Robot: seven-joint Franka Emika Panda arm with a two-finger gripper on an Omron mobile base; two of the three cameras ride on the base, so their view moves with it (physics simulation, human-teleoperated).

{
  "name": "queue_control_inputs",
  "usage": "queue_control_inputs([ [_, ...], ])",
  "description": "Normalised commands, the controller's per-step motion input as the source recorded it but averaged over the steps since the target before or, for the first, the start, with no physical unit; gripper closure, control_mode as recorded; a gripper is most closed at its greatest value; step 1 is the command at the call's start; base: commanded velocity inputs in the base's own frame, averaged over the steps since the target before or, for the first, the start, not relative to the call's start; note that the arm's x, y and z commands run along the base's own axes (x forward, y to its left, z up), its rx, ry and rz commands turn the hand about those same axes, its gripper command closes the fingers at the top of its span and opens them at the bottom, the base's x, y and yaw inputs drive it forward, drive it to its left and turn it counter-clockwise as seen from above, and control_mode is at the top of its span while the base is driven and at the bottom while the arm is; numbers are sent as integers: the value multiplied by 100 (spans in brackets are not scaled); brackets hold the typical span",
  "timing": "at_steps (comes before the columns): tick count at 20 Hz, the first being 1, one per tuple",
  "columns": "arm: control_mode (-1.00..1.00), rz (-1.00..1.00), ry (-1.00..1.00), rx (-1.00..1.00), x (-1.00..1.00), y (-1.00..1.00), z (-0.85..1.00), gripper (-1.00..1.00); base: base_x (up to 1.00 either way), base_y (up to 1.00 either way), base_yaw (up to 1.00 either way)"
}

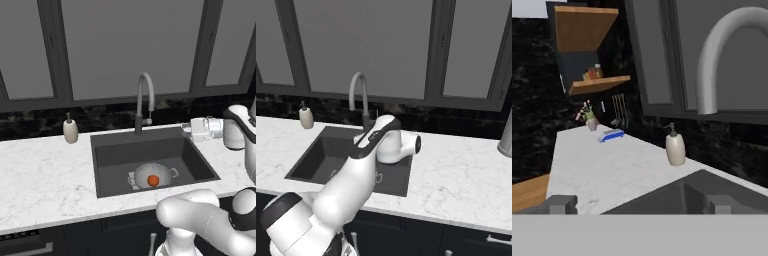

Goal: Put the colander in the sink, put the orange in the colander, and turn on the sink faucet and pour water over the colander.

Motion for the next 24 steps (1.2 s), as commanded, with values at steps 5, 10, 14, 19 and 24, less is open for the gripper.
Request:
queue_control_inputs([
  [5,-100,-1,-5,0,27,0,7,-100,0,0,0],
  [10,-100,-11,-12,0,19,13,0,-100,0,0,0],
  [14,-100,-16,-18,2,20,16,0,-100,0,0,0],
  [19,-100,-12,-8,5,26,3,3,-100,0,0,0],
  [24,-100,0,0,11,15,-3,0,-100,0,0,0],
])
